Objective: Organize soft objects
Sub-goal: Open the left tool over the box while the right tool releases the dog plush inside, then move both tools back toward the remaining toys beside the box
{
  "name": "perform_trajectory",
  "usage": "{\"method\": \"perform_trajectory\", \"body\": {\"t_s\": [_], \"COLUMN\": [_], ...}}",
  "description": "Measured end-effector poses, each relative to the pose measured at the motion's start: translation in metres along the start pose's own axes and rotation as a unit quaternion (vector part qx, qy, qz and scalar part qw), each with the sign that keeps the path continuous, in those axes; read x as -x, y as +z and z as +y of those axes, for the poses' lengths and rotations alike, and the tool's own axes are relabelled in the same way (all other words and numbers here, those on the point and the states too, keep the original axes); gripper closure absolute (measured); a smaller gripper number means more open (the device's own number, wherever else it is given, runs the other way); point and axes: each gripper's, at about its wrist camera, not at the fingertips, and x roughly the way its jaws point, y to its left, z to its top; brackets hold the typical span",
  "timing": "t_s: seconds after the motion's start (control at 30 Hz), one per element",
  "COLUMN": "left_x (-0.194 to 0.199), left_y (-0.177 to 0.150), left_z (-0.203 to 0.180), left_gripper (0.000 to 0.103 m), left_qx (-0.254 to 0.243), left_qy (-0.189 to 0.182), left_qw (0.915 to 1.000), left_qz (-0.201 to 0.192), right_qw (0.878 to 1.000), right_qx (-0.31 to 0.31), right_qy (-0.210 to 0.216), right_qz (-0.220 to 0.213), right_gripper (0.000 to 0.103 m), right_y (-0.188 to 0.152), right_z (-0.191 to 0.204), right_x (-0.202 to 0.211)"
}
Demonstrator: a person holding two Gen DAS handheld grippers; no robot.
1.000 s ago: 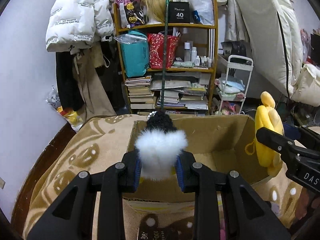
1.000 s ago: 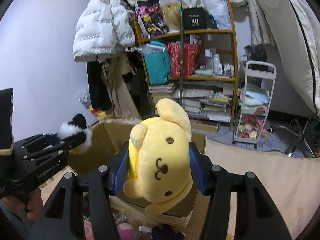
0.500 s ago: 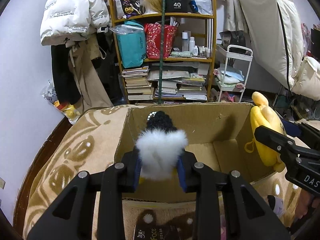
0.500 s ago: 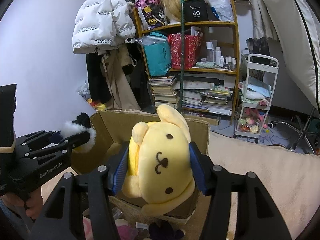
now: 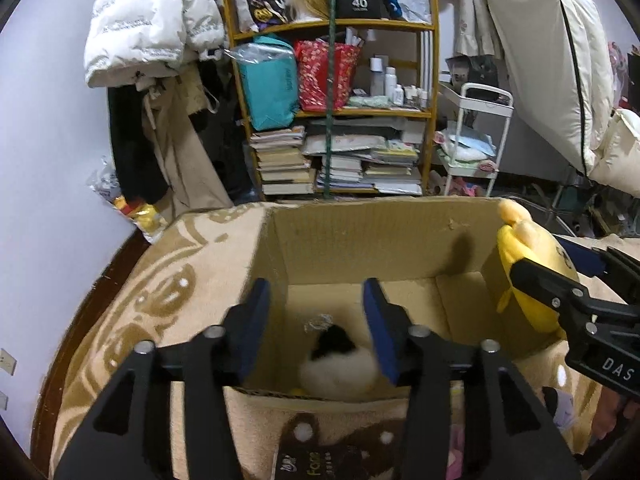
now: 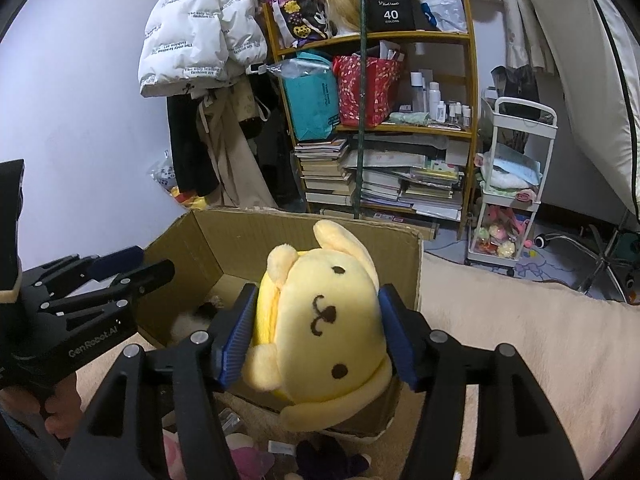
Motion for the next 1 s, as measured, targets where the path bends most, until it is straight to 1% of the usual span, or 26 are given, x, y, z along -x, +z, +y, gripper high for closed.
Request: {"method": "perform_trajectory", "body": {"t_s": [0.07,0.1,0.2,0.23,0.33,0.43,0.53,0.57,0.63,0.73,0.83,1.0], "left_x": [0.001,0.001,0.002,0.003,0.003,0.006,0.013,0.017,0.022,0.034,0.045,0.069], "left_y": [0.002,0.003,0.003,0.004,0.002,0.002,0.0,0.0,-0.001,-0.003,-0.007,-0.015], "left_z": [0.001,0.003,0.008,0.009,0.011,0.012,0.014,0.015,0.017,0.023,0.03,0.037], "left_gripper": [0.05,0.048,0.046,0.044,0.039,0.033,0.026,0.025,0.023,0.017,0.012,0.009], "left_qx": [-0.001,0.001,0.01,0.011,0.01,0.011,0.015,0.013,0.009,0.018,0.03,0.028], "left_qy": [0.002,0.002,-0.002,-0.001,0.003,0.006,0.008,0.007,0.005,0.011,0.009,0.017], "left_qw": [1.0,1.0,0.9999,0.9999,0.9999,0.9998,0.9998,0.9998,0.9999,0.9997,0.9994,0.9994], "left_qz": [-0.003,-0.002,0.002,0.003,0.009,0.012,0.014,0.014,0.012,0.012,0.012,0.003], "right_qw": [1.0,1.0,1.0,1.0,1.0,1.0,1.0,1.0,0.999,0.999,0.999,0.998], "right_qx": [0.0,-0.001,-0.004,-0.006,-0.01,-0.012,-0.019,-0.021,-0.024,-0.031,-0.031,-0.024], "right_qy": [0.0,0.0,0.0,0.0,0.002,-0.003,-0.003,-0.004,-0.006,-0.011,-0.012,-0.019], "right_qz": [0.001,0.0,-0.004,-0.008,-0.011,-0.015,-0.02,-0.021,-0.024,-0.035,-0.036,-0.046], "right_gripper": [0.037,0.035,0.023,0.021,0.019,0.013,0.011,0.01,0.001,0.0,0.0,0.0], "right_y": [0.0,0.0,0.001,0.001,0.001,0.001,0.002,0.002,0.002,0.002,0.002,0.0], "right_z": [0.0,0.0,0.0,0.0,-0.001,0.001,0.001,0.002,0.002,0.004,0.006,0.014], "right_x": [0.001,0.0,0.002,0.004,0.008,0.013,0.021,0.025,0.03,0.043,0.055,0.078]}}
